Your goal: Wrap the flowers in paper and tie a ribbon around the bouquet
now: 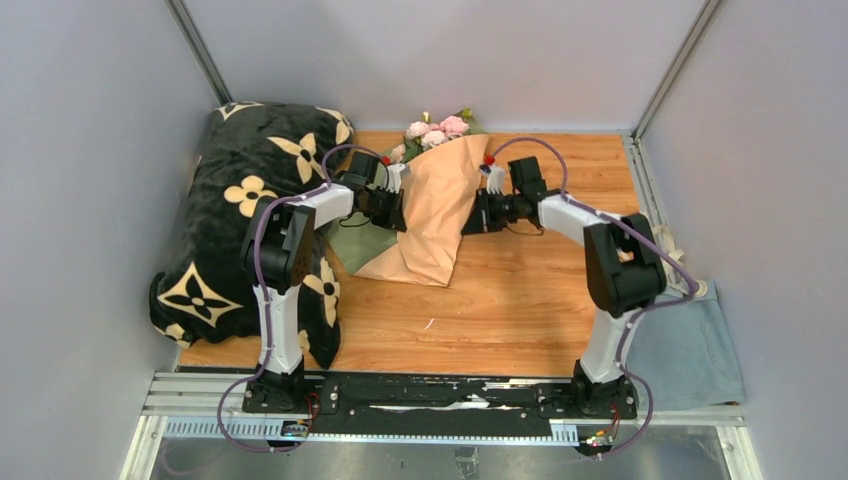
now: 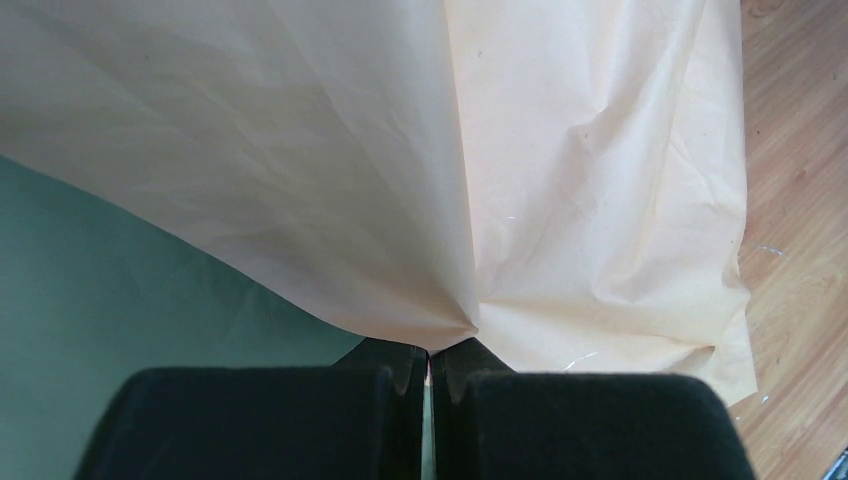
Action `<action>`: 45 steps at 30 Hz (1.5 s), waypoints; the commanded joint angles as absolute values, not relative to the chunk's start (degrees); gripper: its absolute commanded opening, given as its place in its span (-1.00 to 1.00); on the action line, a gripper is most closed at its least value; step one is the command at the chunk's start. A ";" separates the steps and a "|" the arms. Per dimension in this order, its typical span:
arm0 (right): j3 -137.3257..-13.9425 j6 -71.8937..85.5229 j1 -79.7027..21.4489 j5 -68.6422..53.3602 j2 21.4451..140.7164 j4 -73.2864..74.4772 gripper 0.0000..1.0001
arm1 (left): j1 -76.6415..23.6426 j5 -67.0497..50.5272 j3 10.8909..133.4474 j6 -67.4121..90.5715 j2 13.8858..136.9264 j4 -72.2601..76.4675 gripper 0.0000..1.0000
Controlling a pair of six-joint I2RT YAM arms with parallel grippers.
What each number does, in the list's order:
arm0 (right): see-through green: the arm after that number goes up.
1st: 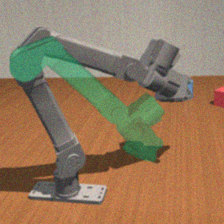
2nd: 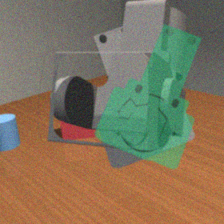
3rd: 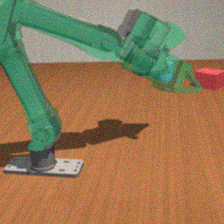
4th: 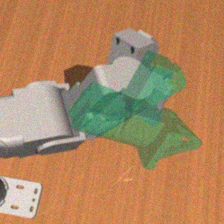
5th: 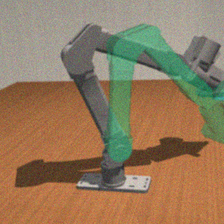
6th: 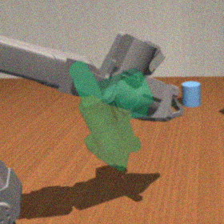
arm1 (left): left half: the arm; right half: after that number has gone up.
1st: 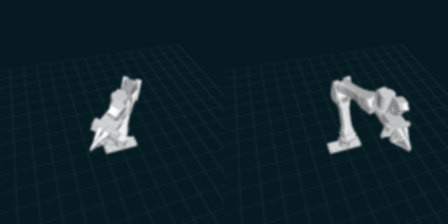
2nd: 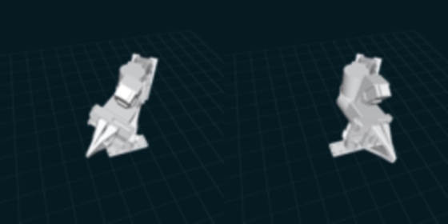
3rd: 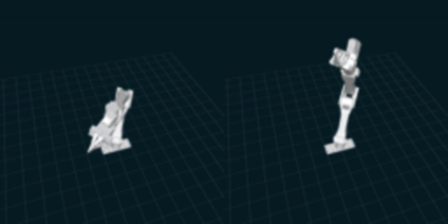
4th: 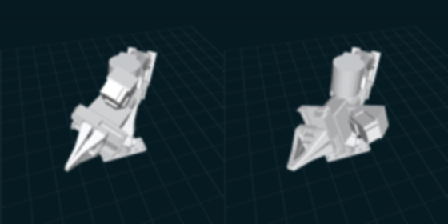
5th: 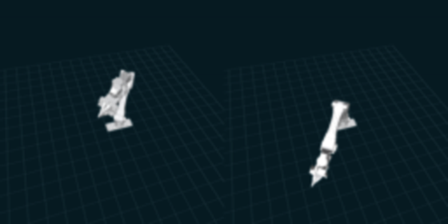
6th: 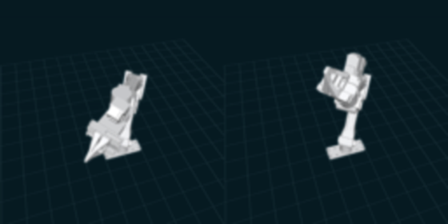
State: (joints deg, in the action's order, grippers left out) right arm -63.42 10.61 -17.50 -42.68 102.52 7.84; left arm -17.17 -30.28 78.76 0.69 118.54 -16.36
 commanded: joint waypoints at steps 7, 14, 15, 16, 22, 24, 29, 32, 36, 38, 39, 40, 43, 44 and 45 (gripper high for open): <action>-89.24 21.37 -14.03 -47.28 128.76 -1.20 -0.99 | -17.84 -29.39 79.89 -3.34 119.40 -22.77 -1.00; -97.95 33.59 -6.38 -41.04 137.13 -9.29 -1.00 | -17.84 -29.22 82.43 -5.80 121.12 -26.24 -1.00; -99.00 34.14 -5.85 -39.45 137.79 -9.13 -1.00 | -17.84 -29.28 82.67 -5.88 121.33 -26.44 -1.00; -100.22 34.48 -5.13 -38.14 138.61 -8.69 -1.00 | -17.84 -29.38 82.92 -5.93 121.57 -26.67 -1.00; -108.74 32.38 -2.55 -36.20 141.16 -4.21 -0.69 | -17.84 -29.36 84.03 -6.06 122.47 -27.77 -1.00; -107.86 32.09 -2.70 -38.71 140.45 -6.12 -0.11 | -17.83 -29.52 83.97 -6.06 122.45 -27.82 -1.00; -101.84 37.66 -4.13 -47.32 139.71 -18.36 0.52 | -17.84 -29.62 83.85 -5.86 122.52 -27.82 -1.00; -102.38 38.46 -5.58 -49.03 141.99 -18.82 0.56 | -17.84 -29.63 83.86 -5.64 122.48 -27.90 -1.00; -100.79 42.85 -6.26 -48.58 143.75 -23.86 0.48 | -17.84 -29.38 83.72 -5.58 122.19 -28.12 -1.00; -99.62 44.83 -6.09 -48.43 143.95 -26.90 0.26 | -17.84 -29.36 83.54 -5.41 122.17 -28.12 -1.00; -99.43 45.32 -6.07 -48.61 143.99 -27.82 0.08 | -17.84 -29.25 83.44 -5.37 122.23 -28.12 -1.00; -99.59 45.61 -6.06 -48.79 144.06 -28.01 -0.09 | -17.92 -29.03 83.46 -5.41 122.32 -28.08 -1.00; -100.33 47.15 -6.02 -49.92 144.74 -29.29 -0.65 | -18.16 -27.94 83.61 -5.65 122.44 -27.98 -1.00; -100.38 47.61 -5.98 -50.26 144.83 -30.01 -0.85 | -18.31 -27.74 83.60 -5.64 122.44 -28.00 -1.00; -100.20 47.85 -5.93 -50.43 144.67 -30.51 -0.98 | -18.43 -27.71 83.65 -5.68 122.36 -28.07 -1.00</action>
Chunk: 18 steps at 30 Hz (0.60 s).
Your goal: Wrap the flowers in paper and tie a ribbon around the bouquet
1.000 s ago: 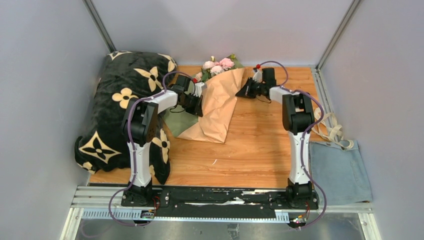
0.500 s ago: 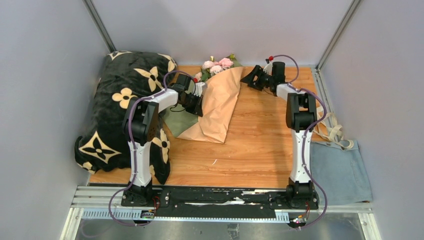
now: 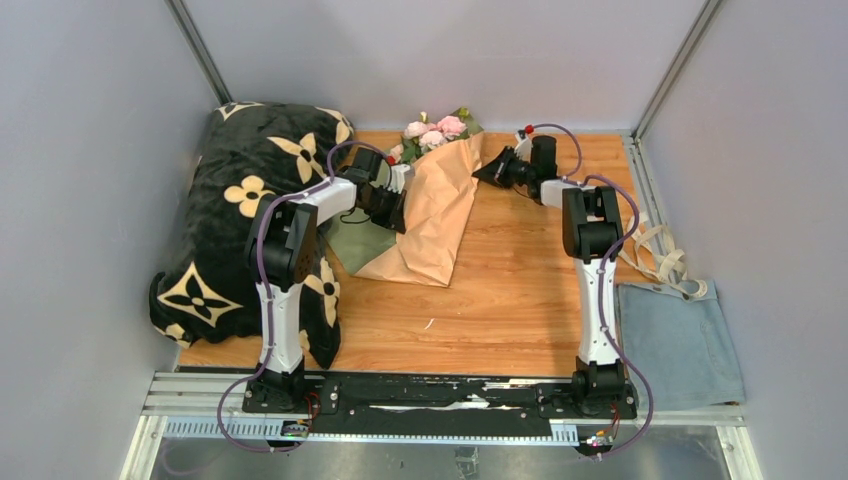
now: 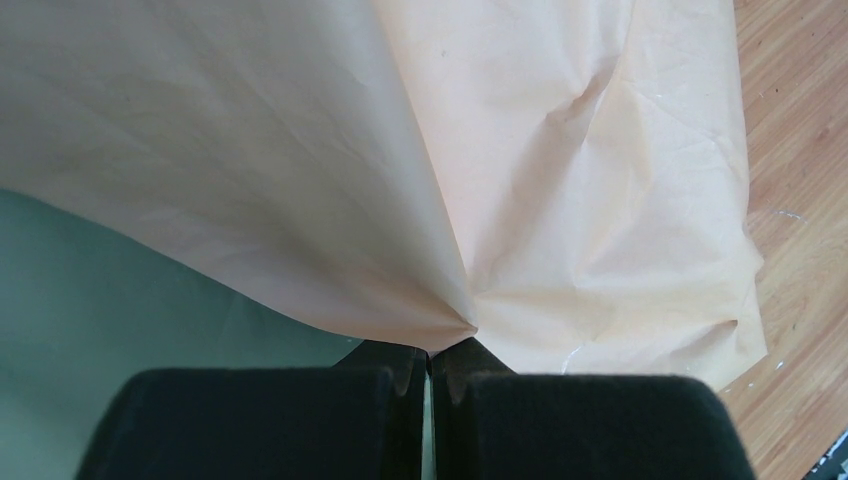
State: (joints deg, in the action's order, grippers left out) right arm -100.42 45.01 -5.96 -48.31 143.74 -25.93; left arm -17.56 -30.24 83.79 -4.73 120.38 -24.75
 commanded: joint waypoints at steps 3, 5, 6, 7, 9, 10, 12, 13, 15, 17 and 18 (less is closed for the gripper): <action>-97.73 47.65 -5.36 -50.36 142.85 -32.24 -1.00 | -19.21 -27.46 83.44 -5.80 122.02 -28.12 -1.00; -95.20 47.55 -4.48 -50.33 140.99 -33.41 -1.00 | -20.13 -27.26 83.28 -6.00 121.91 -28.39 -1.00; -93.75 47.40 -3.65 -50.36 139.90 -33.93 -1.00 | -20.80 -27.51 83.24 -6.31 121.90 -28.58 -1.00; -92.19 47.19 -3.09 -50.40 138.63 -34.34 -1.00 | -21.58 -27.79 83.31 -6.51 121.93 -28.94 -1.00; -88.19 46.04 -1.08 -51.04 135.85 -34.41 -1.00 | -23.27 -28.55 83.43 -7.15 121.83 -29.82 -1.00; -86.24 44.81 -0.62 -51.25 133.57 -33.94 -1.00 | -24.37 -29.25 83.56 -7.20 121.73 -30.22 -1.00; -82.38 42.35 2.55 -51.58 130.16 -31.60 -1.00 | -25.87 -30.91 83.63 -7.16 121.31 -30.47 -1.00; -80.84 40.42 3.57 -51.67 129.13 -30.47 -1.00 | -26.59 -31.83 83.59 -7.10 121.03 -30.51 -1.00; -79.35 35.33 5.34 -51.64 126.82 -24.03 -1.00 | -28.04 -33.39 83.89 -6.75 120.81 -30.51 -1.00; -80.01 30.59 6.39 -51.20 126.19 -17.32 -1.00 | -29.40 -33.88 84.82 -6.44 121.67 -30.46 -1.00; -81.32 27.75 6.68 -50.03 125.97 -12.31 -0.91 | -29.82 -33.66 85.57 -6.04 122.38 -30.49 -1.00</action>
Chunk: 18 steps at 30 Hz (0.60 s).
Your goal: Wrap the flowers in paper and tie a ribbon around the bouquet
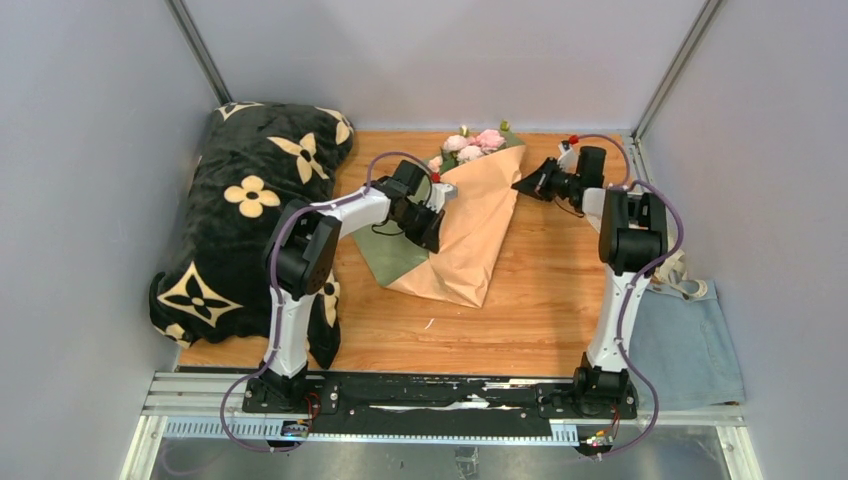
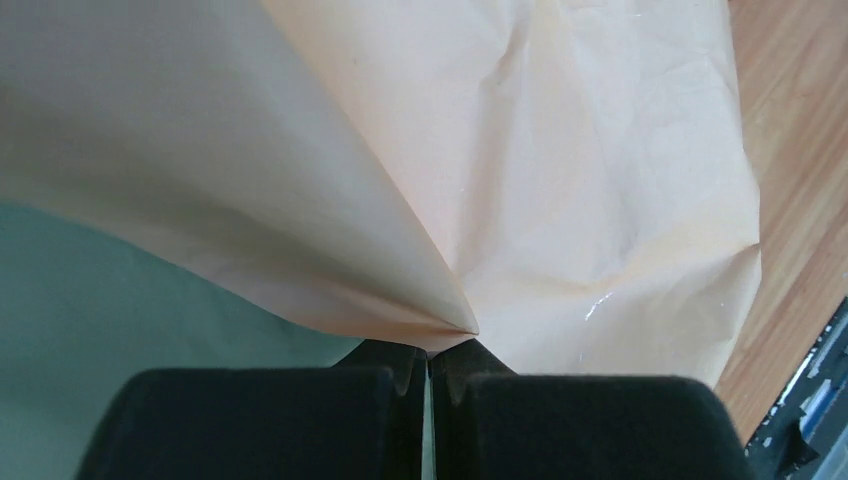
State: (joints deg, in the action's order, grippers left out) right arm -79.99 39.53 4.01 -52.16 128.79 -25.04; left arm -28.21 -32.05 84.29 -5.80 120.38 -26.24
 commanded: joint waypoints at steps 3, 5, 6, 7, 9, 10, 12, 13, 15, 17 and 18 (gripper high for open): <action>-87.15 18.63 7.34 -39.70 123.89 6.31 -0.57 | -30.06 -32.39 87.88 -3.65 124.57 -30.53 -1.00; -87.75 17.18 7.93 -30.15 119.99 11.92 -0.51 | -30.06 -31.05 87.73 -2.41 124.74 -28.83 -1.00; -85.92 17.00 7.95 -25.10 117.42 12.50 -0.49 | -30.06 -30.49 87.10 -1.46 124.47 -27.49 -1.00; -83.99 16.90 7.42 -22.04 114.29 12.22 -0.45 | -30.01 -30.30 86.28 -1.00 124.18 -26.13 -1.00; -78.96 15.60 4.79 -18.06 108.58 10.79 -0.43 | -30.06 -29.99 85.34 -0.33 123.84 -24.34 -1.00; -76.59 14.42 2.44 -17.92 106.19 10.24 -0.43 | -30.06 -29.90 85.31 -0.32 123.95 -23.97 -1.00; -72.36 11.01 -3.50 -23.79 102.87 9.23 -0.52 | -30.03 -29.13 85.55 0.73 124.25 -23.63 -1.00; -70.11 10.21 -5.95 -28.71 101.72 8.75 -0.60 | -30.01 -28.94 85.65 0.88 124.42 -23.56 -1.00; -64.46 13.18 -10.09 -37.45 99.35 3.72 -0.77 | -30.06 -28.72 85.57 0.89 124.55 -23.42 -1.00; -58.38 18.29 -13.45 -45.93 98.66 -3.15 -0.88 | -30.00 -28.58 85.46 0.88 124.63 -23.28 -1.00; -56.48 19.72 -14.84 -49.35 99.14 -3.91 -0.92 | -29.99 -28.42 85.45 0.88 124.71 -23.28 -1.00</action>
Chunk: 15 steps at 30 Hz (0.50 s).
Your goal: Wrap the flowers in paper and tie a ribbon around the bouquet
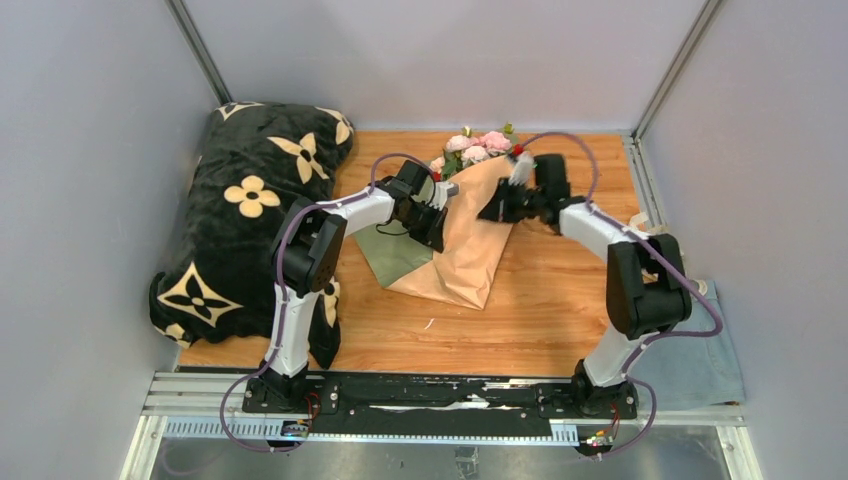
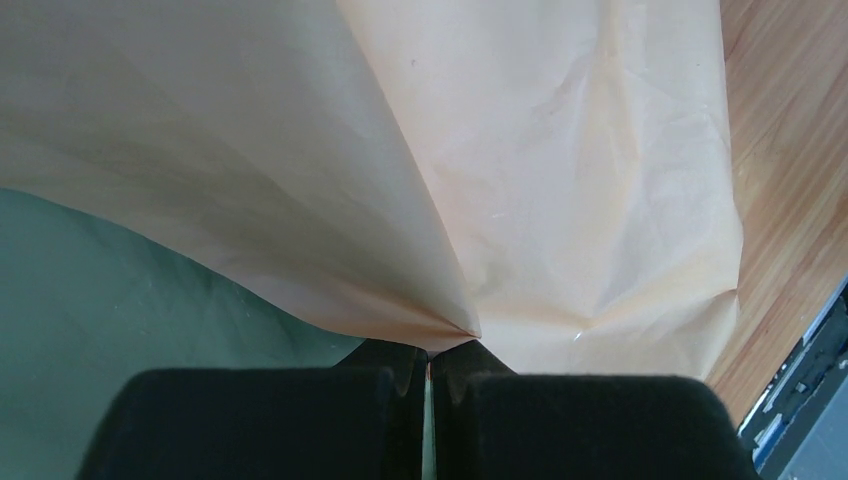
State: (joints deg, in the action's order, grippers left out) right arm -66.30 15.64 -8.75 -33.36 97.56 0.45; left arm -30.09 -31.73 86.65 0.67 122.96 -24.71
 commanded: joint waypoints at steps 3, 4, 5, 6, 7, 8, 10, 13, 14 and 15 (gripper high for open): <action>-51.31 20.56 -18.46 -53.22 99.65 -3.91 -1.00 | -29.90 -27.65 85.36 1.27 124.89 -23.26 -1.00; -49.35 20.57 -18.86 -53.31 99.26 -3.87 -1.00 | -29.87 -27.35 85.35 1.38 124.83 -23.22 -1.00; -47.08 20.54 -18.94 -53.29 98.89 -3.79 -1.00 | -29.88 -27.16 85.20 1.47 124.76 -23.16 -1.00; -45.29 20.33 -18.84 -52.62 98.49 -3.11 -1.00 | -29.81 -26.94 85.05 1.49 124.63 -23.08 -1.00; -43.07 19.90 -18.77 -51.45 98.29 -1.90 -1.00 | -29.80 -26.49 84.95 1.49 124.51 -22.92 -1.00; -42.17 19.30 -18.80 -50.58 98.46 -0.72 -1.00 | -29.72 -26.08 84.99 1.42 124.39 -22.83 -1.00; -40.41 17.57 -18.74 -47.99 98.86 4.38 -1.00 | -29.51 -25.48 84.87 1.34 124.08 -22.61 -1.00; -36.86 16.39 -16.28 -42.53 97.02 9.47 -1.00 | -29.10 -25.12 84.71 0.87 123.40 -22.64 -1.00; -35.56 16.69 -14.74 -41.82 95.85 10.28 -1.00 | -29.09 -24.83 84.53 0.59 123.18 -22.61 -1.00; -34.69 16.73 -13.15 -41.37 94.27 11.43 -1.00 | -29.09 -24.56 84.28 0.33 122.88 -22.55 -1.00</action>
State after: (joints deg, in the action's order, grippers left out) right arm -39.70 18.90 -17.91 -48.88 97.62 1.78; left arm -30.02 -30.39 86.32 2.11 122.85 -23.64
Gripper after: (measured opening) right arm 0.006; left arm 0.004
